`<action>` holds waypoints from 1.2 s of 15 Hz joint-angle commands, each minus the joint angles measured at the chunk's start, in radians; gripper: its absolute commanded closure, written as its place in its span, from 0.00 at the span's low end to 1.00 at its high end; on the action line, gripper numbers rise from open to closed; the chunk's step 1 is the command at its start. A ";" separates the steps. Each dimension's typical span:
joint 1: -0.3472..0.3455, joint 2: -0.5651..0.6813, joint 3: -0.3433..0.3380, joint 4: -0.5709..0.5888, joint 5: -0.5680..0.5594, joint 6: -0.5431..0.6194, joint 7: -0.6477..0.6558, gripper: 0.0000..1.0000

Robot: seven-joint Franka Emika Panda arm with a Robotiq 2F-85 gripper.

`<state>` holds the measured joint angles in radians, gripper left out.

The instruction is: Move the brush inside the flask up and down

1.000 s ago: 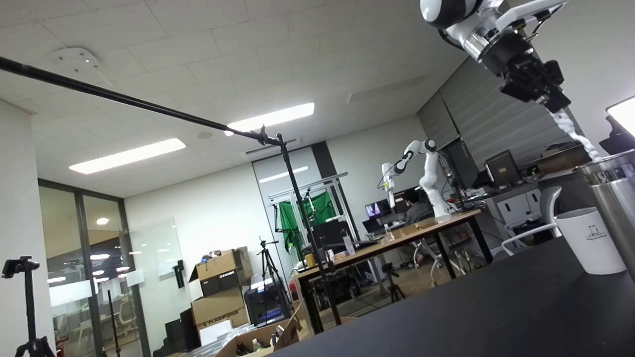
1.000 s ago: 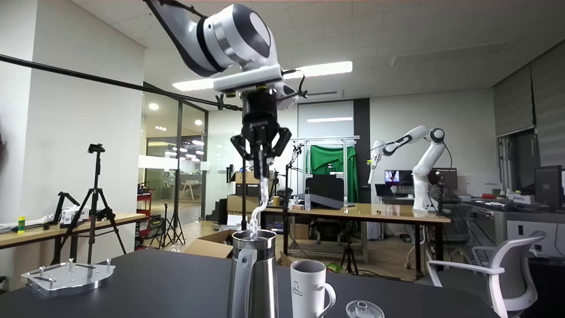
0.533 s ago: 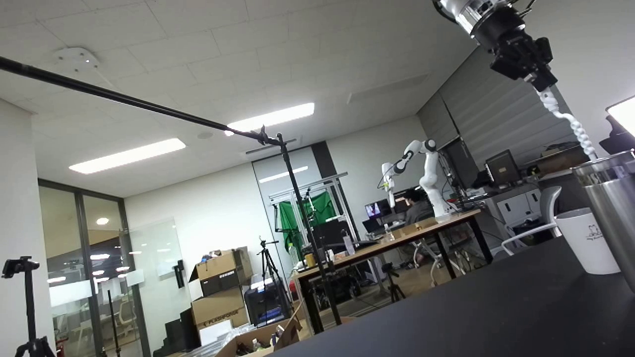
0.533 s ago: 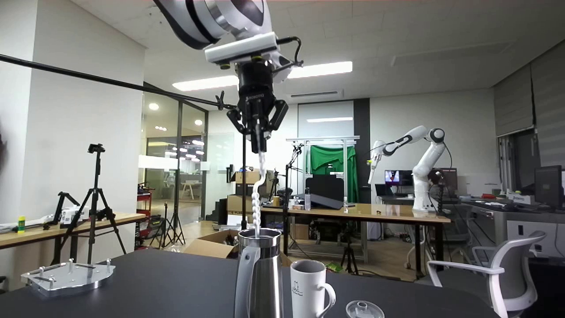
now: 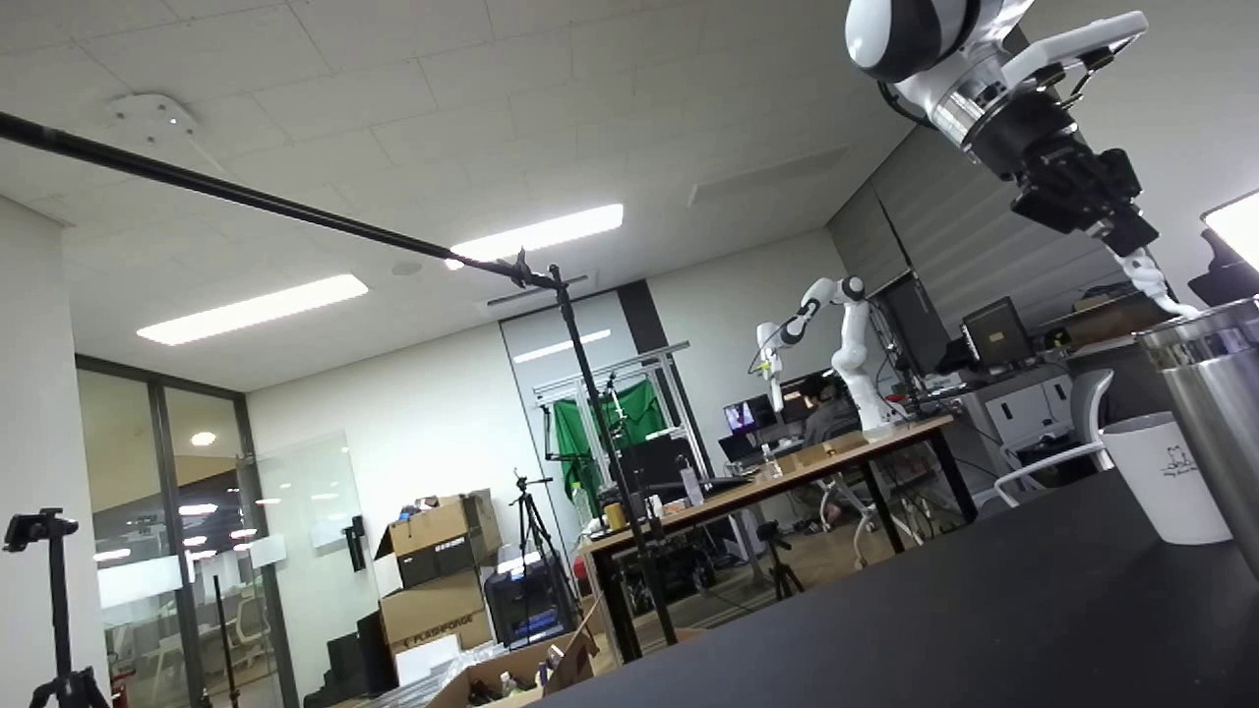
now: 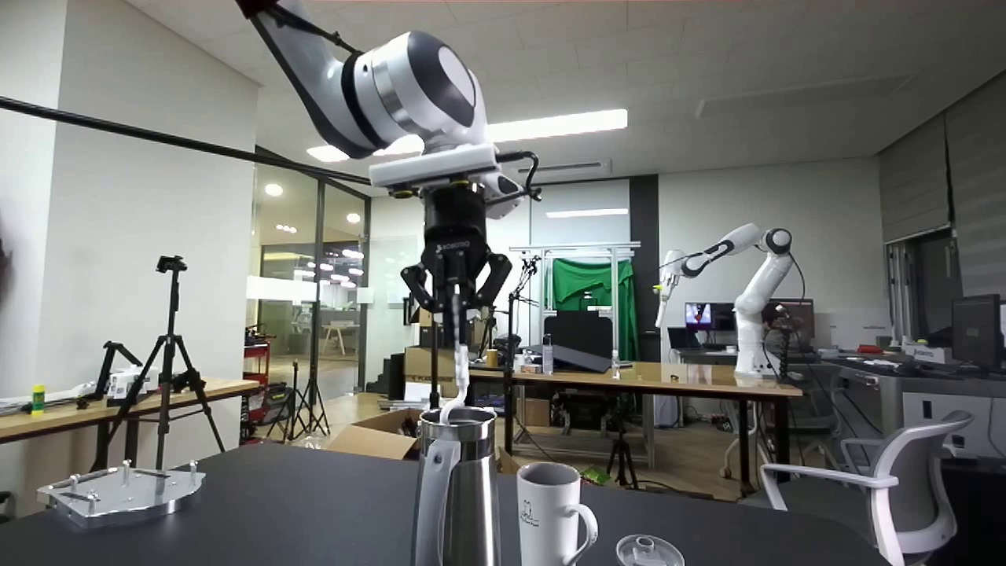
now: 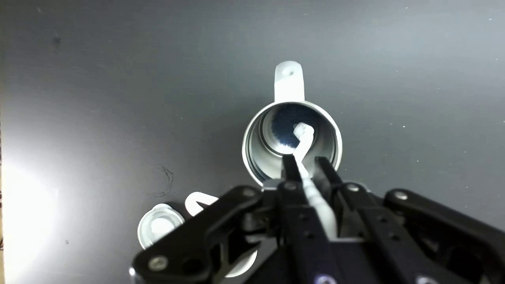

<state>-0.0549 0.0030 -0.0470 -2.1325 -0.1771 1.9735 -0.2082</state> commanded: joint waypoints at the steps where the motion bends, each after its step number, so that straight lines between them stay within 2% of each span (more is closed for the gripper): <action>1: 0.005 -0.080 0.002 0.048 -0.037 -0.068 0.009 0.96; 4: 0.004 -0.136 -0.002 0.085 -0.020 -0.094 -0.013 0.96; 7: 0.005 -0.149 -0.013 0.074 0.049 -0.078 -0.024 0.96; 9: 0.007 -0.126 -0.014 0.050 0.084 -0.064 -0.013 0.96; 13: 0.010 -0.036 0.000 -0.009 0.084 -0.009 0.017 0.96; 16: 0.009 0.024 0.004 -0.008 0.072 -0.002 0.018 0.96; 18: 0.008 0.018 0.003 0.009 0.059 -0.024 0.012 0.96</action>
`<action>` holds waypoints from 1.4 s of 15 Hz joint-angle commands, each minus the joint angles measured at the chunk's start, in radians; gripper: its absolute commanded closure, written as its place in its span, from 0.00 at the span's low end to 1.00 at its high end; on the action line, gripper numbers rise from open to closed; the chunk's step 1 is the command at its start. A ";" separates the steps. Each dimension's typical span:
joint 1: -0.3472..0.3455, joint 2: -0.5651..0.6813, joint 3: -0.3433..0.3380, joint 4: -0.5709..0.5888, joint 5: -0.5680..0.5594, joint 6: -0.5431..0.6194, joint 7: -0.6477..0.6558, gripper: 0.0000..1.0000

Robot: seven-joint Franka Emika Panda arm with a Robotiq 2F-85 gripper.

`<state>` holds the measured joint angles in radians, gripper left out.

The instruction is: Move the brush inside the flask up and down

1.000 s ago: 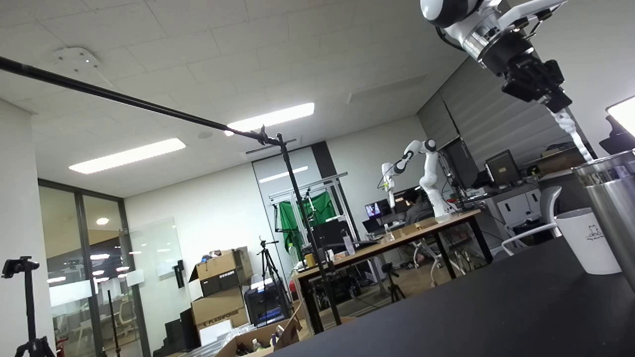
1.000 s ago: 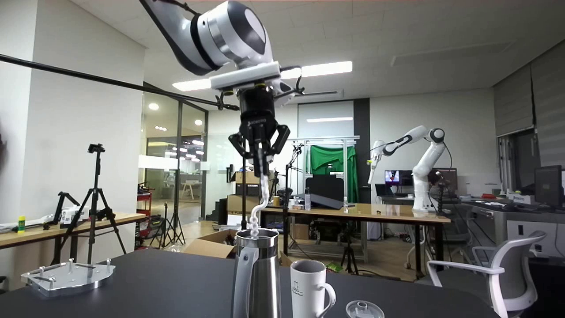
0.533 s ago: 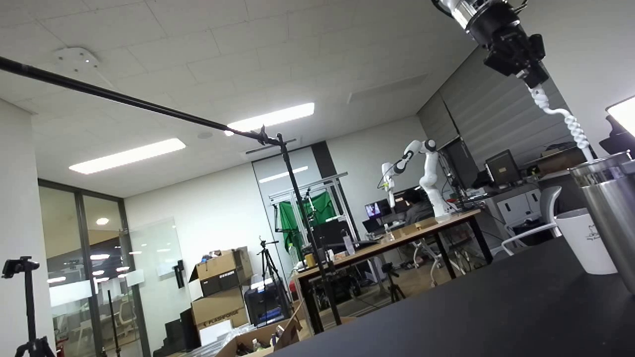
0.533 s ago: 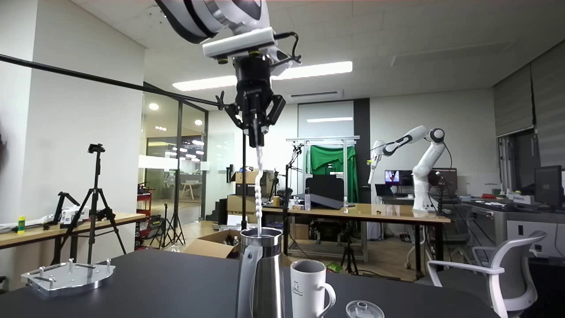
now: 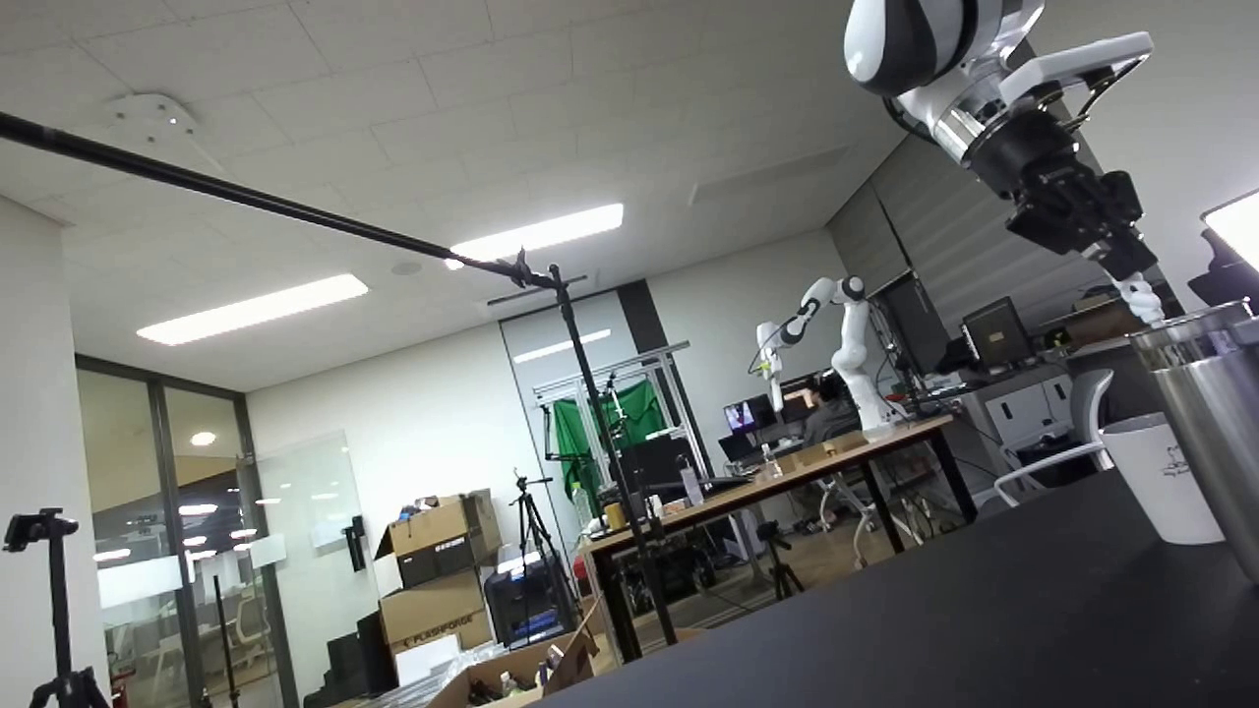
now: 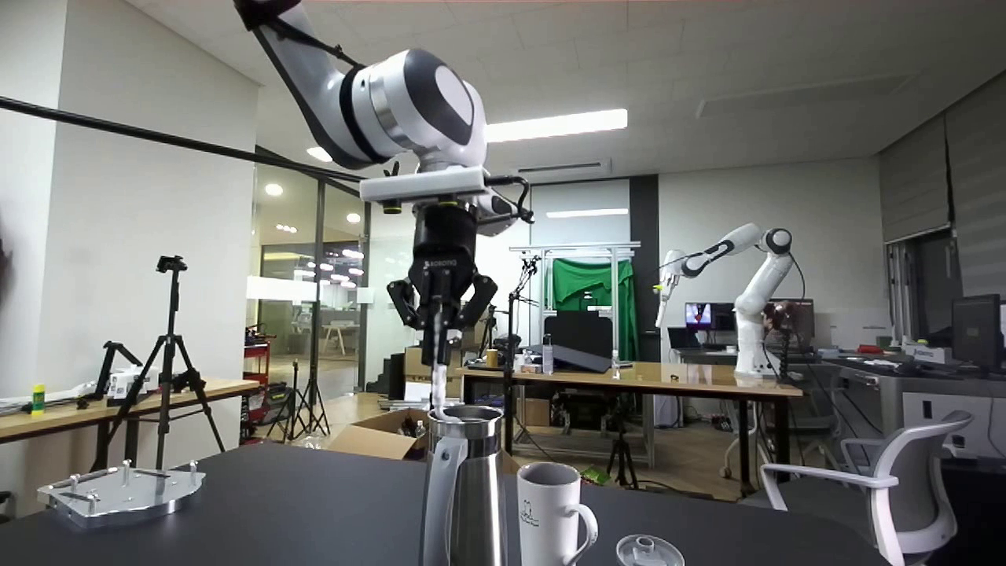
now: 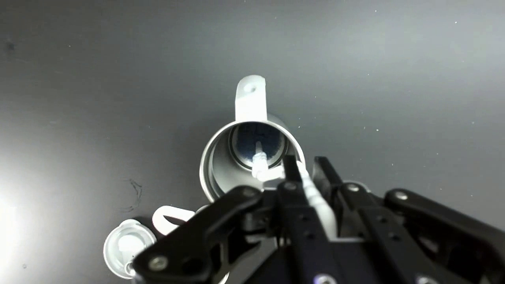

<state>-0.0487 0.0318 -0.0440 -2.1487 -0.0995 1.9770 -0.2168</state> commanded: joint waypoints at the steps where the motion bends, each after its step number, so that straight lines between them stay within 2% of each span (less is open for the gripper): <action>1: 0.000 -0.027 -0.001 0.035 -0.019 -0.036 0.013 0.96; 7: -0.006 -0.161 -0.011 0.090 -0.026 -0.109 -0.030 0.96; 11: -0.001 -0.200 -0.012 0.092 -0.030 -0.126 -0.043 0.96; 12: 0.000 -0.201 -0.011 0.089 -0.032 -0.131 -0.040 0.60; 13: 0.001 -0.196 -0.011 0.087 -0.033 -0.136 -0.044 0.59; 14: 0.000 -0.190 -0.010 0.087 -0.037 -0.139 -0.042 0.54; 19: -0.004 -0.171 -0.014 0.107 -0.056 -0.185 -0.049 0.20; 20: 0.001 -0.179 -0.011 0.082 -0.042 -0.148 -0.041 0.37; 21: 0.000 -0.177 -0.012 0.083 -0.043 -0.155 -0.041 0.31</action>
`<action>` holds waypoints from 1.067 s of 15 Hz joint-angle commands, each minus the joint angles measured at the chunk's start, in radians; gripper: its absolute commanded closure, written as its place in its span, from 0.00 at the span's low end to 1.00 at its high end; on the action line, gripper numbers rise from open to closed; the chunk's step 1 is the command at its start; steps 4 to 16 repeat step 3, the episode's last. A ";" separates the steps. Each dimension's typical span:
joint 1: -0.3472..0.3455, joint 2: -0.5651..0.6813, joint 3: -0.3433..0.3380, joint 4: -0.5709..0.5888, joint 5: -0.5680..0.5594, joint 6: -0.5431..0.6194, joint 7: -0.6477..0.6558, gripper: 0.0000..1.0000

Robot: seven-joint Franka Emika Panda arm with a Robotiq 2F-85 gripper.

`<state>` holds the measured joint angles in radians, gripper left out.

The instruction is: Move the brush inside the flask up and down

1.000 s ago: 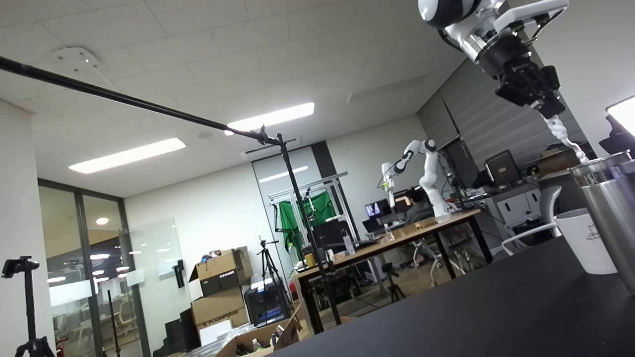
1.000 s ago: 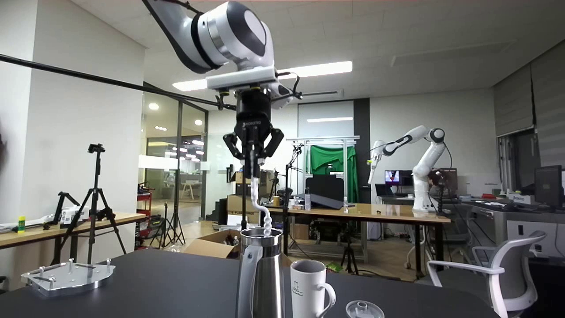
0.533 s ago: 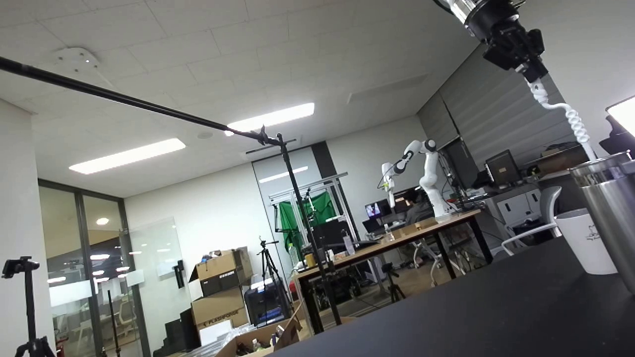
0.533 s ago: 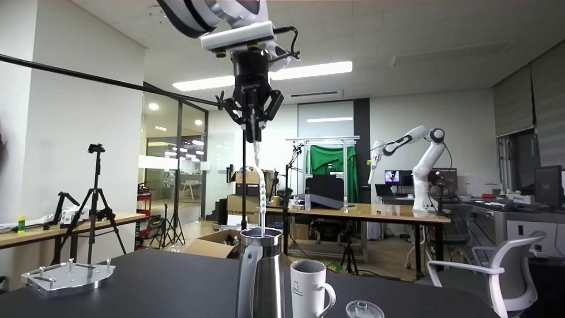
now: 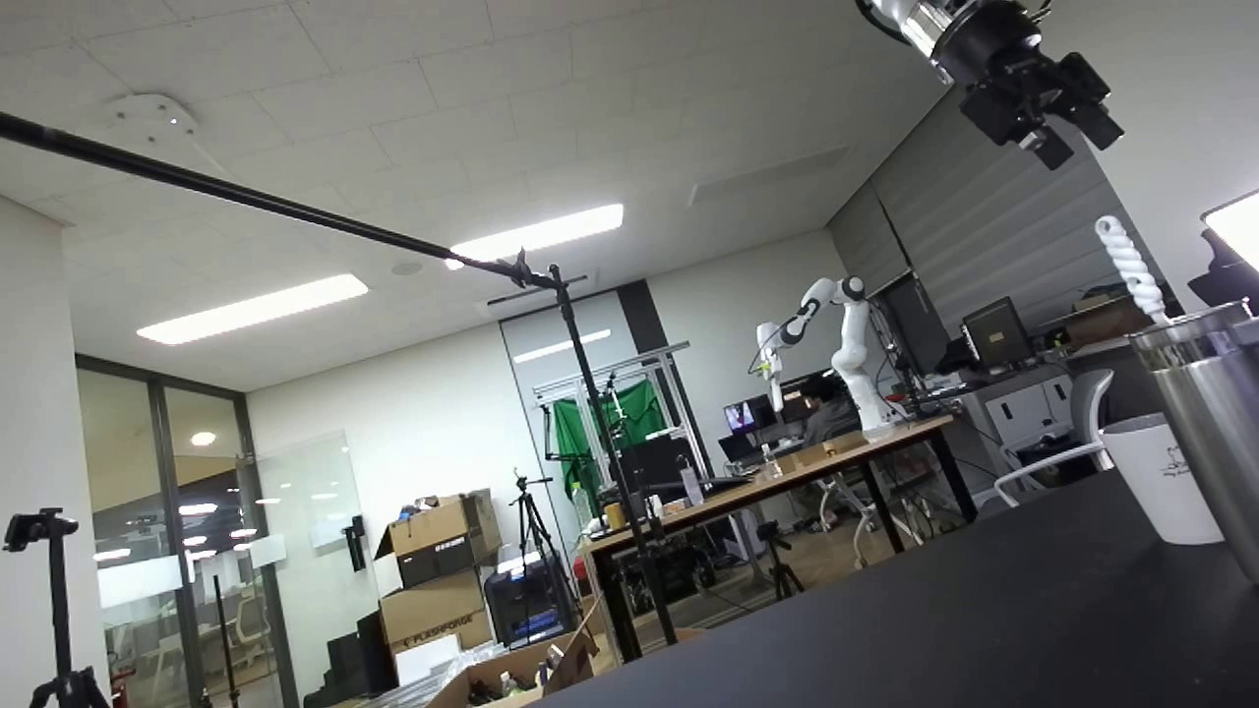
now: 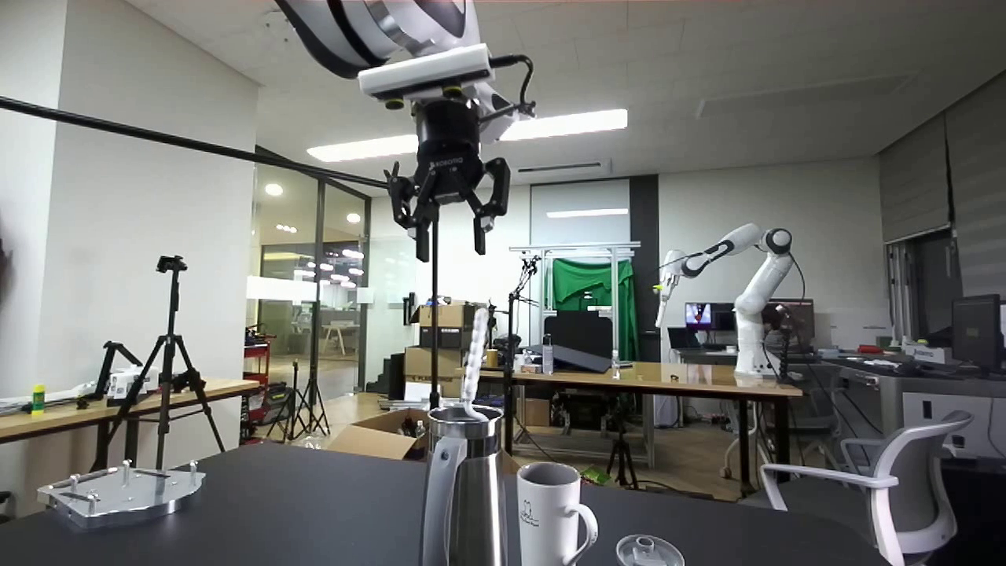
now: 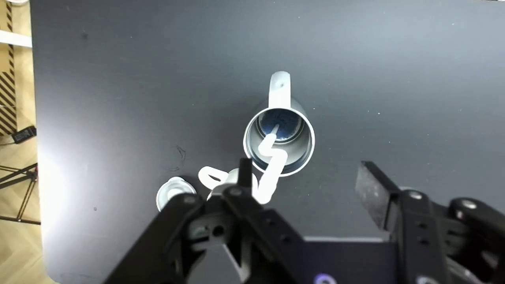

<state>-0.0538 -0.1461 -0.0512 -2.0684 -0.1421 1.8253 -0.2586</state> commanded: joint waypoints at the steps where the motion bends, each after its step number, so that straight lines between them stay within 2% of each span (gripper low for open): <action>1: 0.005 0.001 -0.005 0.003 -0.001 -0.006 0.000 0.25; 3: 0.005 0.001 -0.006 0.003 -0.001 -0.008 -0.001 0.20; 16: 0.005 0.001 -0.006 0.003 -0.001 -0.008 -0.001 0.20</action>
